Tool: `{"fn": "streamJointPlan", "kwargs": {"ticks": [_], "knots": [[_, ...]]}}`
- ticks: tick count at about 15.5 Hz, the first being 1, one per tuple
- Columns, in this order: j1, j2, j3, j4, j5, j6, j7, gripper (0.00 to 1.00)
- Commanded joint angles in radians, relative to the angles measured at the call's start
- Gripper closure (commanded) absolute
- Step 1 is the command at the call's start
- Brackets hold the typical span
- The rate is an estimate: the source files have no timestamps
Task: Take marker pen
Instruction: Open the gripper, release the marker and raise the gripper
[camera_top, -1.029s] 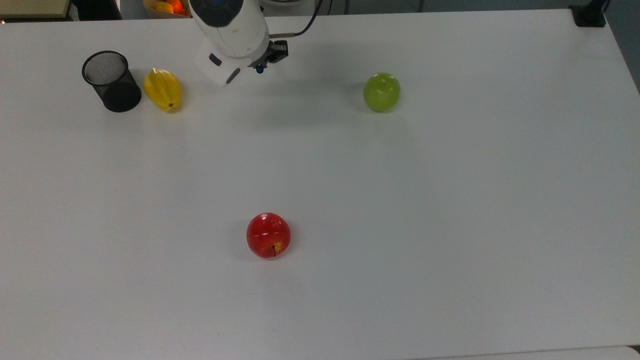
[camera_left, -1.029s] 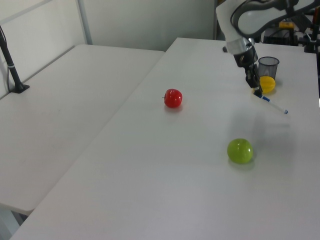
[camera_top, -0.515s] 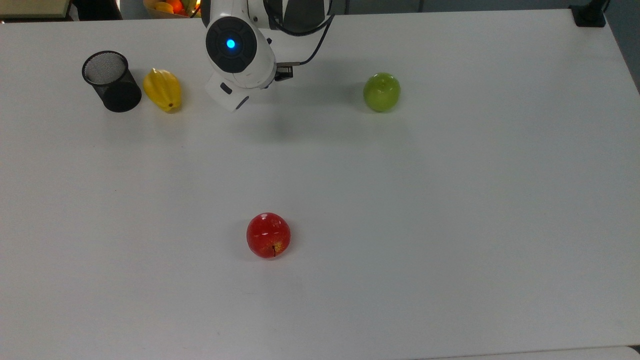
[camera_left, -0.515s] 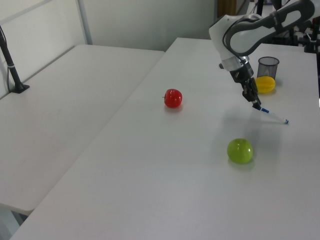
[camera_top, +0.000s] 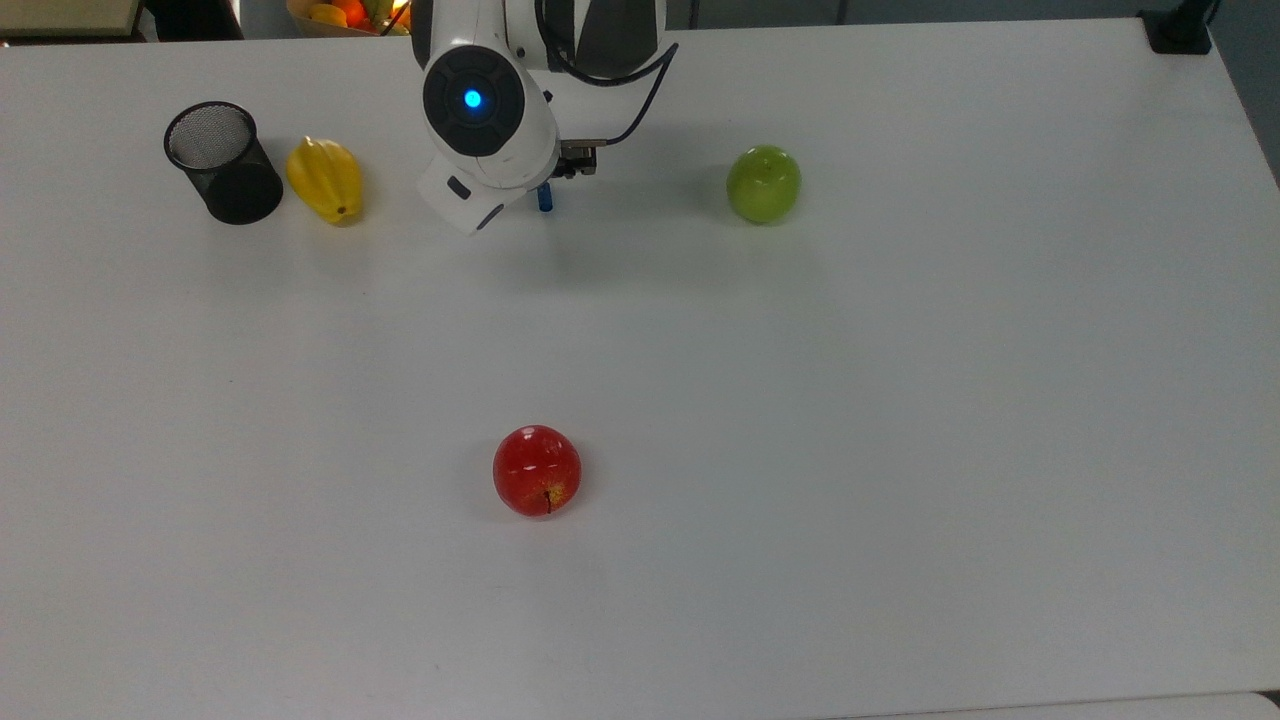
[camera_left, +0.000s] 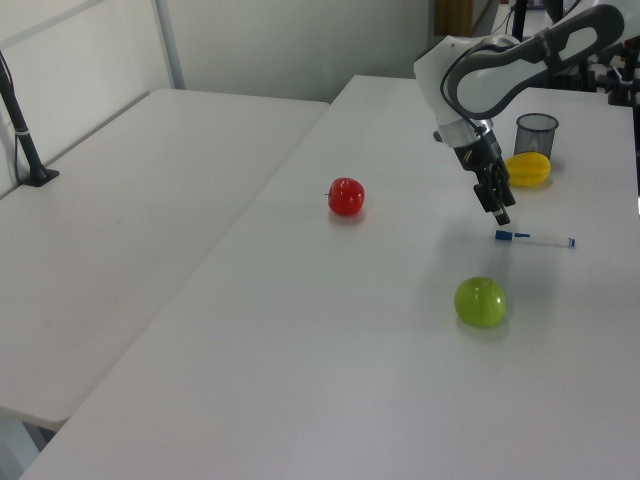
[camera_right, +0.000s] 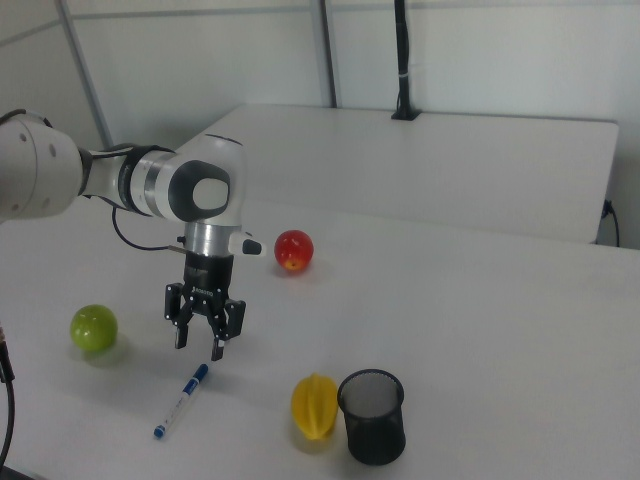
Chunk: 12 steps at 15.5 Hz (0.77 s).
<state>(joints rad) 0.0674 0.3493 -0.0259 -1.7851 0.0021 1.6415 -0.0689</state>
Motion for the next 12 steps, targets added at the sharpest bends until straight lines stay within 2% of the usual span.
{"fn": "streamJointPlan", "kwargs": {"ticks": [1, 6, 12], "knots": [[-0.047, -0.093, 0.024, -0.007, -0.017, 0.021, 0.018, 0.00], [-0.115, -0.234, 0.023, -0.010, -0.005, 0.027, 0.020, 0.00], [-0.130, -0.363, -0.028, -0.028, -0.004, 0.027, 0.003, 0.00]]}}
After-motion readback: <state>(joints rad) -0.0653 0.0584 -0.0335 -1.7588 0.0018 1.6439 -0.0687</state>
